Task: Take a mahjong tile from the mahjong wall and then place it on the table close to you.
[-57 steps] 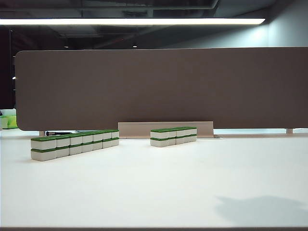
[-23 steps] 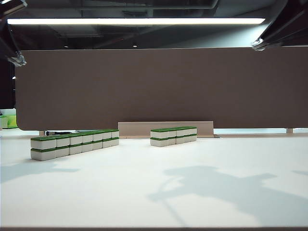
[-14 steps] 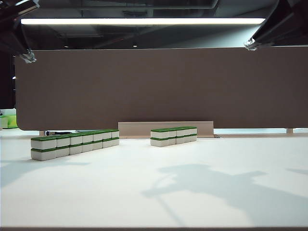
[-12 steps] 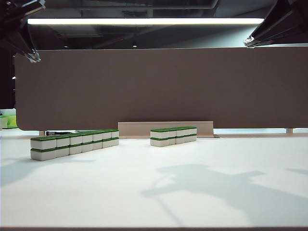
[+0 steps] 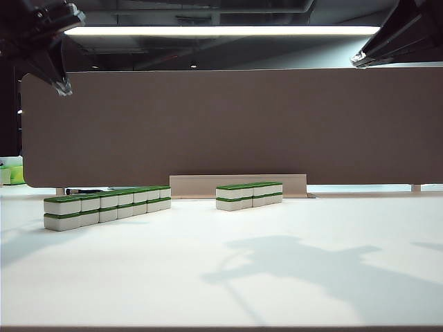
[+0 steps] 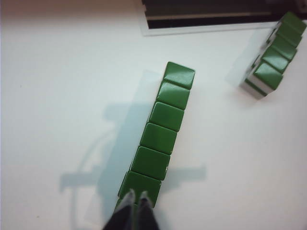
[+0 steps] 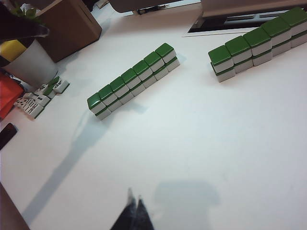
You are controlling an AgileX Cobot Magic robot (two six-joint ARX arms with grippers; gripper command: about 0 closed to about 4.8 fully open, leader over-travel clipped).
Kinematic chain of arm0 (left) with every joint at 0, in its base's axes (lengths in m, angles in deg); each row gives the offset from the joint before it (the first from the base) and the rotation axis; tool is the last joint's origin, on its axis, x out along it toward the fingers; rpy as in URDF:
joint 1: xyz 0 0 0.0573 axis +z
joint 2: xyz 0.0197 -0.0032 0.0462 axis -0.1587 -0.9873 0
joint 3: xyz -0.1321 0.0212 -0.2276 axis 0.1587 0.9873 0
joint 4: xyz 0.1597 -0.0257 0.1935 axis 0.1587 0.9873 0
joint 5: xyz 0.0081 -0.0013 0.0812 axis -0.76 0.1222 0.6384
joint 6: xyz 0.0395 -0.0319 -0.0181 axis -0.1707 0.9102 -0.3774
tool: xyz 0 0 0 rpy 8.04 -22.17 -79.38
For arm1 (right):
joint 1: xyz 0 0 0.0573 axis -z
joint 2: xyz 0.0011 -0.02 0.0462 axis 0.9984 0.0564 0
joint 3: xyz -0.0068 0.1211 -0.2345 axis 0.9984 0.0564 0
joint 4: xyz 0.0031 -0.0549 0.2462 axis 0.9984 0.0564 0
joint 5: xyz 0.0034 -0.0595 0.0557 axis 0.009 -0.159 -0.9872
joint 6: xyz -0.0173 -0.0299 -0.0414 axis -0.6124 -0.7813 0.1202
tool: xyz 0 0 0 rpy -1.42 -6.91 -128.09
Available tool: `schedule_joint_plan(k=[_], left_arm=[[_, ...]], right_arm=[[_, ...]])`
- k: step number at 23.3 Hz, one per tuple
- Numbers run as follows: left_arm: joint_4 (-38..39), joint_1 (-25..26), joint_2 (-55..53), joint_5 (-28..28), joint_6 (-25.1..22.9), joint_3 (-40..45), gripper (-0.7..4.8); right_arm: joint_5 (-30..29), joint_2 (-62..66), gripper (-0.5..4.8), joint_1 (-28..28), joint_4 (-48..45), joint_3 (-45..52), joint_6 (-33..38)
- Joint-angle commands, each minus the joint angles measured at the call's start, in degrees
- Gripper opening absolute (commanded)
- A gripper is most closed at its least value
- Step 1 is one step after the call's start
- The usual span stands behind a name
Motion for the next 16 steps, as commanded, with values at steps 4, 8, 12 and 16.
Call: schedule_joint_plan(k=[4,8,12,16], left_arm=[[8.9,-1.1,-7.5,2.3,-3.1,-8.5,0.6],[13.2,-2.1,-12.1,3.4,-5.4,-13.2,0.78],[15.4,-3.6,-16.1,6.0,-7.2,-16.3,2.2],[16.2,-4.7,-18.2,9.6,-10.0,-18.0,2.52]], right_arm=[[-1.2,-0.2,-0.01,0.0,-1.0,-0.4,0.2],[-1.6,-0.2,-0.01,0.0,-0.9,-0.4,0.2],[-1.6,-0.2,-0.01,0.0,-0.8,-0.4,0.2],[-1.7,-0.2,-0.01,0.0,-0.5,-0.4,0.2]])
